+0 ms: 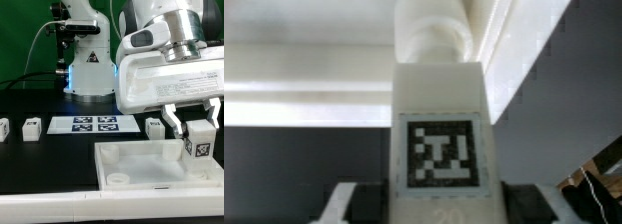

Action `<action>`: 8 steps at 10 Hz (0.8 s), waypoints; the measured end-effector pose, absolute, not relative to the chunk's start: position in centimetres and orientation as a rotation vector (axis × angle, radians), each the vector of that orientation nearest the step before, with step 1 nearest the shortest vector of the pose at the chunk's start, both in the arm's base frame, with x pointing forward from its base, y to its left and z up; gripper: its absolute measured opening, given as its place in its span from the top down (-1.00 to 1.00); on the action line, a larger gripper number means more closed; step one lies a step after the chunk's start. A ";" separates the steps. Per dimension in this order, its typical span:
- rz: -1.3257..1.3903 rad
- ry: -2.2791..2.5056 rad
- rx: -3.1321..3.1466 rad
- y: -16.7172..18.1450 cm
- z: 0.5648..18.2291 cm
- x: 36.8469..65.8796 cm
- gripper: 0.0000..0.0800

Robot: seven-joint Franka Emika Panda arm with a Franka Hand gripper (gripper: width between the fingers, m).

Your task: Assemble one leg

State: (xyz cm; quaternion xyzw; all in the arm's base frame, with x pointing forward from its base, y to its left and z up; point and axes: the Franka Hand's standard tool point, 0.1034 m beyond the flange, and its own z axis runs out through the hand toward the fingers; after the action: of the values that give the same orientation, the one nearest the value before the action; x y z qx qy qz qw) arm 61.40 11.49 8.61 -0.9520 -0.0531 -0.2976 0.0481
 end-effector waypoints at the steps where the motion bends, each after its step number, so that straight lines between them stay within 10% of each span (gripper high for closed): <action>1: -0.908 -0.163 -2.902 11.5 8.6 61.4 0.27; 8: -0.936 -0.175 -2.895 11.6 8.5 62.0 0.27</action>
Offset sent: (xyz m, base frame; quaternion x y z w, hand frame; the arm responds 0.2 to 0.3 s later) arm 0.0056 0.0045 -0.0109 -0.0020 0.0089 0.0065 0.9999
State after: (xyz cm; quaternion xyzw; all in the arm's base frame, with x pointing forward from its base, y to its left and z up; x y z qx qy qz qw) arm 61.98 11.57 8.54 -0.9489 -0.0574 -0.3069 0.0470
